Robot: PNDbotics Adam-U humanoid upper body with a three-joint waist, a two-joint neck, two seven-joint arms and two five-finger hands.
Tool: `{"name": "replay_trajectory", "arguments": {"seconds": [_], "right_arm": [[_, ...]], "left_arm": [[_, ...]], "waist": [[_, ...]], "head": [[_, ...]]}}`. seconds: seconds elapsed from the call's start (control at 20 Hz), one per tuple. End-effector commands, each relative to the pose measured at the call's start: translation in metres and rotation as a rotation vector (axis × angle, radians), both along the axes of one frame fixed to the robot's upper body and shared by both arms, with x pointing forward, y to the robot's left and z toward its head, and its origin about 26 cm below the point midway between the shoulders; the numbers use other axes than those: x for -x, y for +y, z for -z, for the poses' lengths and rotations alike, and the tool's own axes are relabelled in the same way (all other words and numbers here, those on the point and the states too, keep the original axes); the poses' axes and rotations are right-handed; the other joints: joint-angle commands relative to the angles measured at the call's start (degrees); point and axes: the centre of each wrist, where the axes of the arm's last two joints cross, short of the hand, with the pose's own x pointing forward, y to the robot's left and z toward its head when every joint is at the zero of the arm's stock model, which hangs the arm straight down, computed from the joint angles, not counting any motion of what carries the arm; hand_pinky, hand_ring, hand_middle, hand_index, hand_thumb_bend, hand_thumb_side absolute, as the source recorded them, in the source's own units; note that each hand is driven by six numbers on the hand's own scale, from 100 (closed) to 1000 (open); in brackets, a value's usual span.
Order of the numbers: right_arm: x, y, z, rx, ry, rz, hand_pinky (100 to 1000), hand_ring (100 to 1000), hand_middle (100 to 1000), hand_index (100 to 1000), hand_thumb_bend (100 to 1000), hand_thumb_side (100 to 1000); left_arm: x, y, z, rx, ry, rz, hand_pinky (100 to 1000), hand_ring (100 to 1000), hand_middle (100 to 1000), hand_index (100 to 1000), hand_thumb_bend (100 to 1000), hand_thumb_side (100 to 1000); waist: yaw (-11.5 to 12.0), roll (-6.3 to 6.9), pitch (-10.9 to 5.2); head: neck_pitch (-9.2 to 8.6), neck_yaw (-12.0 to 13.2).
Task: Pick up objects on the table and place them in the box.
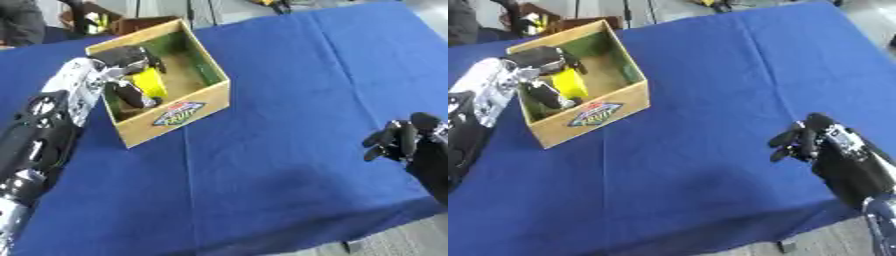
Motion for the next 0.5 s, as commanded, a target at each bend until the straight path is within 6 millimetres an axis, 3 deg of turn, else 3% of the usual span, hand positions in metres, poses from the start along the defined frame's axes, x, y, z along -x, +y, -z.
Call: {"name": "replay_trajectory", "arguments": {"seconds": [0.05,0.1,0.2,0.45,0.5], "right_arm": [[0.001,-0.001,-0.007,0.006,-0.024,-0.001,578,651,475,383,100,622],[0.001,-0.001,-0.006,0.005,-0.023,0.0,578,651,475,383,100,622],[0.001,-0.001,-0.006,0.003,-0.022,0.003,578,651,475,383,100,622],[0.002,-0.003,-0.005,-0.003,-0.017,0.016,578,650,475,383,100,622],[0.002,-0.004,-0.004,-0.003,-0.016,0.018,578,650,475,383,100,622]], "left_arm": [[0.003,-0.001,-0.021,0.059,-0.117,0.06,734,759,767,880,1000,828],[0.005,-0.001,-0.024,0.088,-0.161,0.072,787,821,820,893,1000,857],[0.009,0.002,-0.029,0.133,-0.238,0.087,827,860,848,901,1000,846],[0.026,0.017,-0.045,0.324,-0.396,0.11,810,829,821,878,998,751],[0.032,0.02,-0.05,0.39,-0.421,0.117,793,810,801,865,918,757]], "waist": [[0.3,-0.4,-1.06],[0.5,-0.46,-1.14],[0.8,-0.54,-1.3],[2.1,-0.7,-1.7],[2.5,-0.75,-1.75]], "head": [[0.29,-0.3],[0.29,-0.4],[0.29,-0.6],[0.29,-1.4],[0.29,-1.6]]}}
